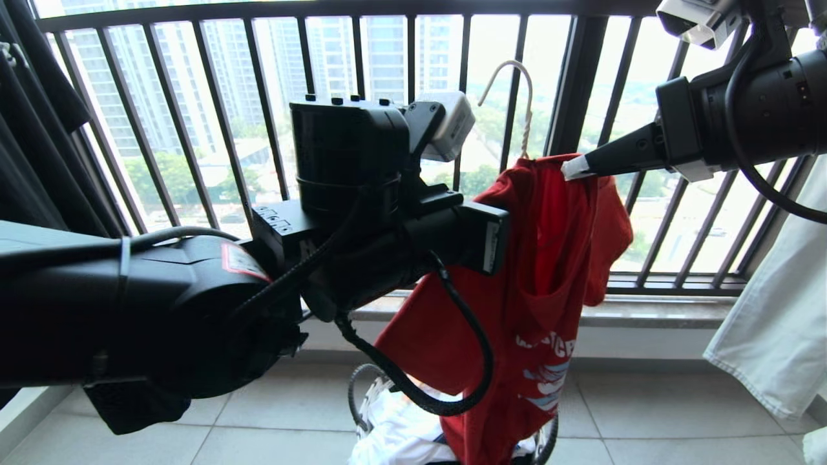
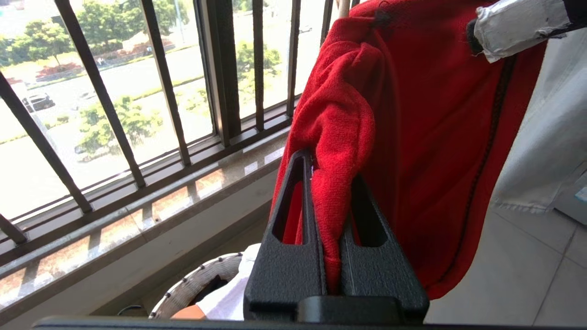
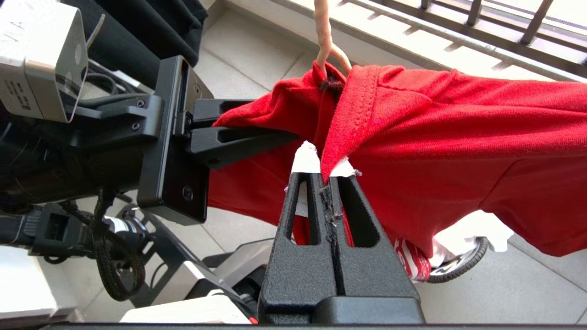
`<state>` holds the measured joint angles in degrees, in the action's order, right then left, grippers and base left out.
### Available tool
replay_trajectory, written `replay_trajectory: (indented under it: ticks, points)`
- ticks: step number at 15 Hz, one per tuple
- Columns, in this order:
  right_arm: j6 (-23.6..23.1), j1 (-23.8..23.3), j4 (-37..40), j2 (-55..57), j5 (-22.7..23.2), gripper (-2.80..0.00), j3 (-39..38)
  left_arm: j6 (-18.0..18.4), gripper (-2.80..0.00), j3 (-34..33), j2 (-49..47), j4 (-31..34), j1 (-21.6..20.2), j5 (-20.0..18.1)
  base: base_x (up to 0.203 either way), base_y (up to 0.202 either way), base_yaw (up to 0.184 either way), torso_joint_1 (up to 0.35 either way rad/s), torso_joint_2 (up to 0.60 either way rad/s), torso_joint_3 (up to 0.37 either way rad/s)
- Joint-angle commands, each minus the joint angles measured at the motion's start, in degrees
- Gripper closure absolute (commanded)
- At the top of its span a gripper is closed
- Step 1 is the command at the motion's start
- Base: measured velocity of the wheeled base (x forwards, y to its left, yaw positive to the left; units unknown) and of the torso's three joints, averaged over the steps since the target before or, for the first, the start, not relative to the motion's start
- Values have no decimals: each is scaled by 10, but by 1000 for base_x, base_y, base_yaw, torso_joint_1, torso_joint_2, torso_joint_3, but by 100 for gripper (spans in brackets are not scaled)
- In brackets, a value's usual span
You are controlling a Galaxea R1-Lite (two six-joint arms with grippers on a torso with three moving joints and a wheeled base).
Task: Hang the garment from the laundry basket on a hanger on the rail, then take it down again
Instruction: Hang the clothes on the clothes rack
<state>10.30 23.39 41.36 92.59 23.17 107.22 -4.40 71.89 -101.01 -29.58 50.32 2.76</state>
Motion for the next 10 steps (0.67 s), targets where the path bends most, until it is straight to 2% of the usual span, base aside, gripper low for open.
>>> replay_trajectory:
  ticks: [1, 3, 8, 10]
  points:
    - [2, 12, -28, -2, 1, 0, -4, -5, 0, -12, -12, -45, 18, 11, 0, 0, 0, 0, 0, 0]
    - [2, 28, -43, 0, -5, 0, -7, -4, 0, -21, -16, -85, 27, 24, 0, 0, 0, 0, 0, 0]
    - [1, 46, -44, 6, -30, 0, -5, -10, 0, -20, -10, -87, 28, 28, 0, 0, 0, 0, 0, 0]
    - [1, 49, -45, 7, -42, 0, -2, -34, 0, -18, -10, -88, 30, 27, 0, 0, 0, 0, 0, 0]
